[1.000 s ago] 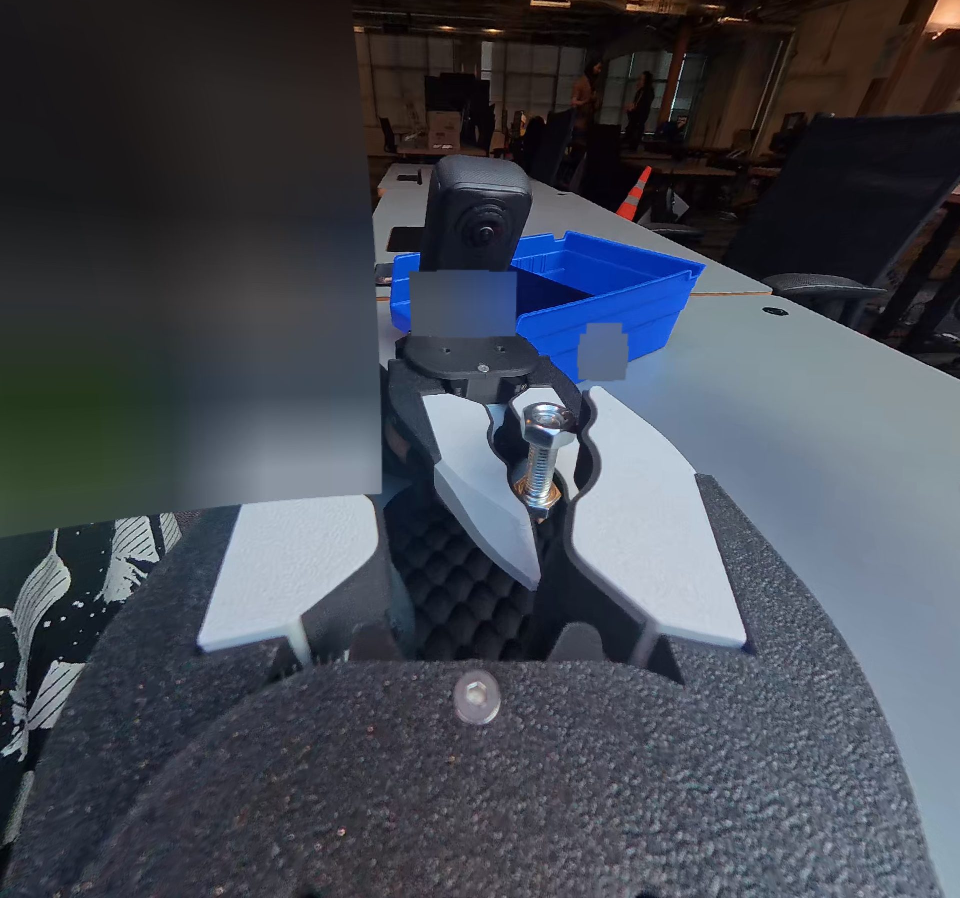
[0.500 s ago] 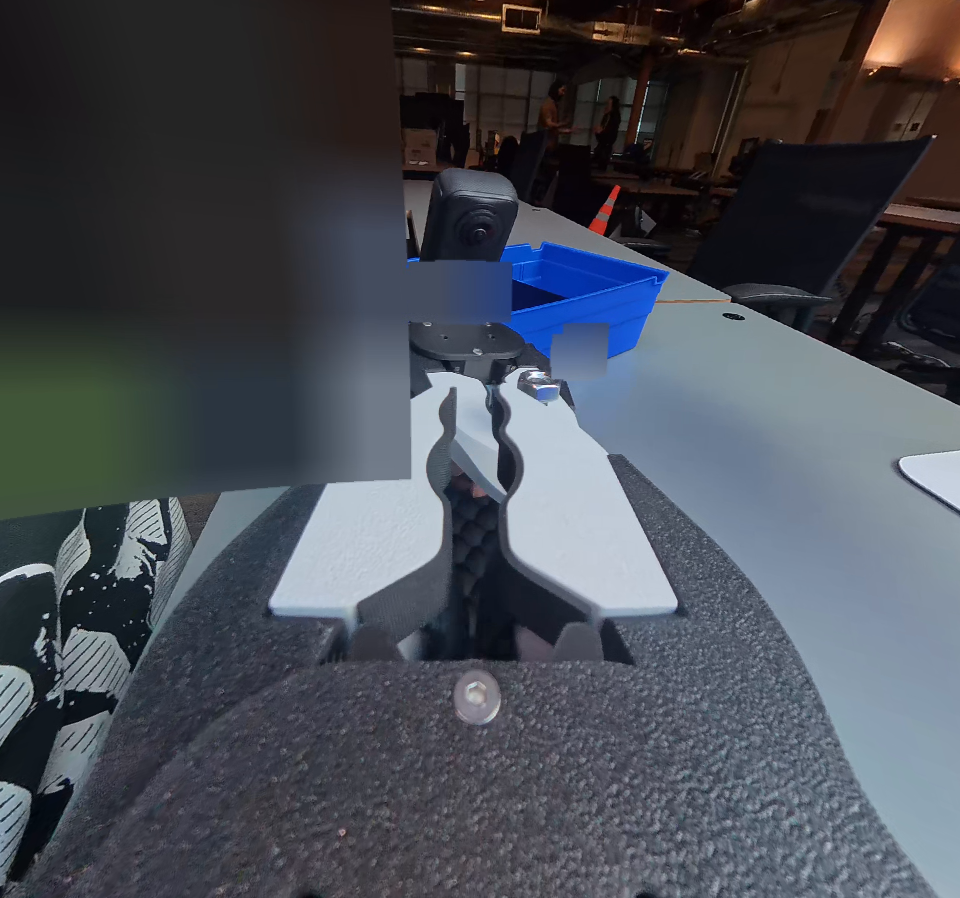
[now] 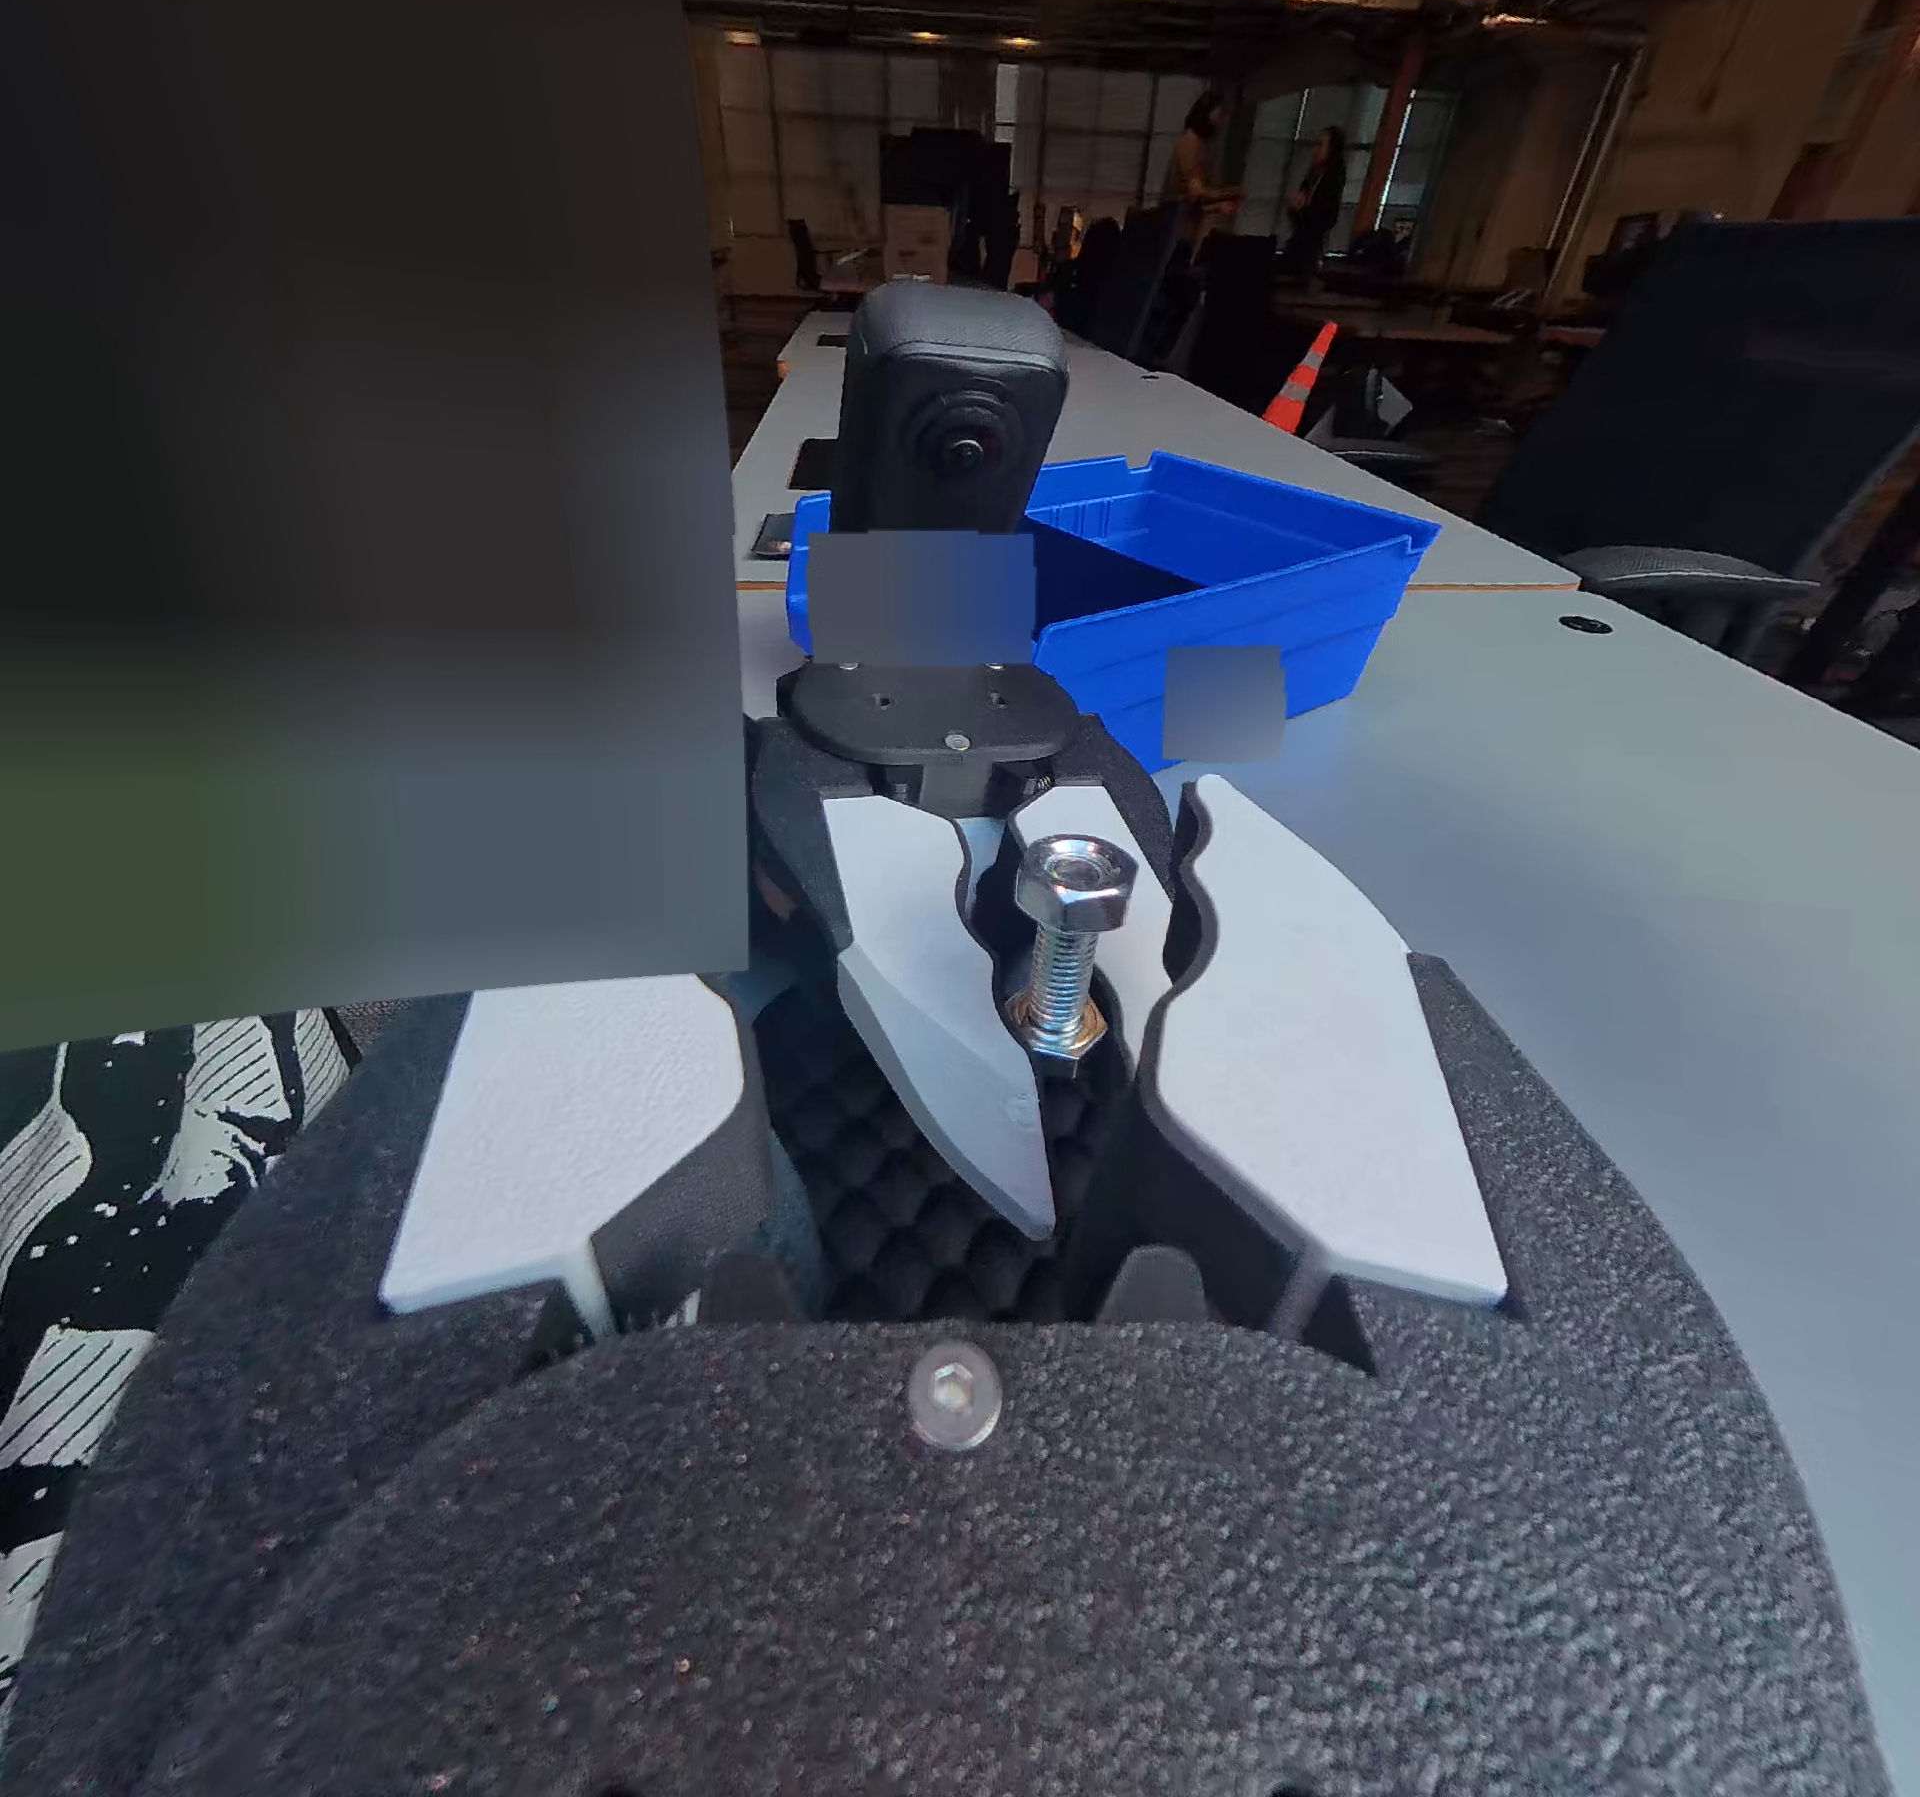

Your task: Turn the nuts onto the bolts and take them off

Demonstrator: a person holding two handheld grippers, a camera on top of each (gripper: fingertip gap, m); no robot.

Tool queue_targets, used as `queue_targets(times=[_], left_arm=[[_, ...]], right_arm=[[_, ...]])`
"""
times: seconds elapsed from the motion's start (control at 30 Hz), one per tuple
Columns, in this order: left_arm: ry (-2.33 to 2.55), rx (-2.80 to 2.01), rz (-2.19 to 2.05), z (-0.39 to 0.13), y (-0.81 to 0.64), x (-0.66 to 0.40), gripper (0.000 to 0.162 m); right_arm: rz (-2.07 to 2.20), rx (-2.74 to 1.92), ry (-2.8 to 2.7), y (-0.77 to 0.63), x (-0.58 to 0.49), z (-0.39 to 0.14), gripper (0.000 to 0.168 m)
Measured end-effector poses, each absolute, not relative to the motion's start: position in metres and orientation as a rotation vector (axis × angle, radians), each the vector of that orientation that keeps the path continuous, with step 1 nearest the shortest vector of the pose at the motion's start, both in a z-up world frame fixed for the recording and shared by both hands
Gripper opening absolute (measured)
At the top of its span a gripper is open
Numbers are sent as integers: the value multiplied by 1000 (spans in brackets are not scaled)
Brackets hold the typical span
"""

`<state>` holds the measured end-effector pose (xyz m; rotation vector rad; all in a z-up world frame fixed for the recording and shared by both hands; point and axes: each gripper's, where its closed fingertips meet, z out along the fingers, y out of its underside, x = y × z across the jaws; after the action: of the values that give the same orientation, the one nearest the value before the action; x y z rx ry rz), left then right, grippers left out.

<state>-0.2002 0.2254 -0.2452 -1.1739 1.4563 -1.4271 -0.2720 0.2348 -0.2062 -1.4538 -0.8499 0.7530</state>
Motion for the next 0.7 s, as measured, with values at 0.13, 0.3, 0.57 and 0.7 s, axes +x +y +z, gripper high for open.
queue_targets(times=[0.13,0.3,0.57,0.7], left_arm=[[1448,-1177,-1431,-245,226,-200,15],[1444,-1178,-1433,-244,227,-200,15],[1437,-1180,-1434,-244,227,-200,15],[1440,-1180,-1429,-244,227,-200,15]], right_arm=[[748,-1449,-852,231,-269,-205,74],[730,-1456,-811,226,-258,-204,64],[705,-1452,-779,216,-242,-201,30],[675,-1437,-769,214,-236,-199,9]])
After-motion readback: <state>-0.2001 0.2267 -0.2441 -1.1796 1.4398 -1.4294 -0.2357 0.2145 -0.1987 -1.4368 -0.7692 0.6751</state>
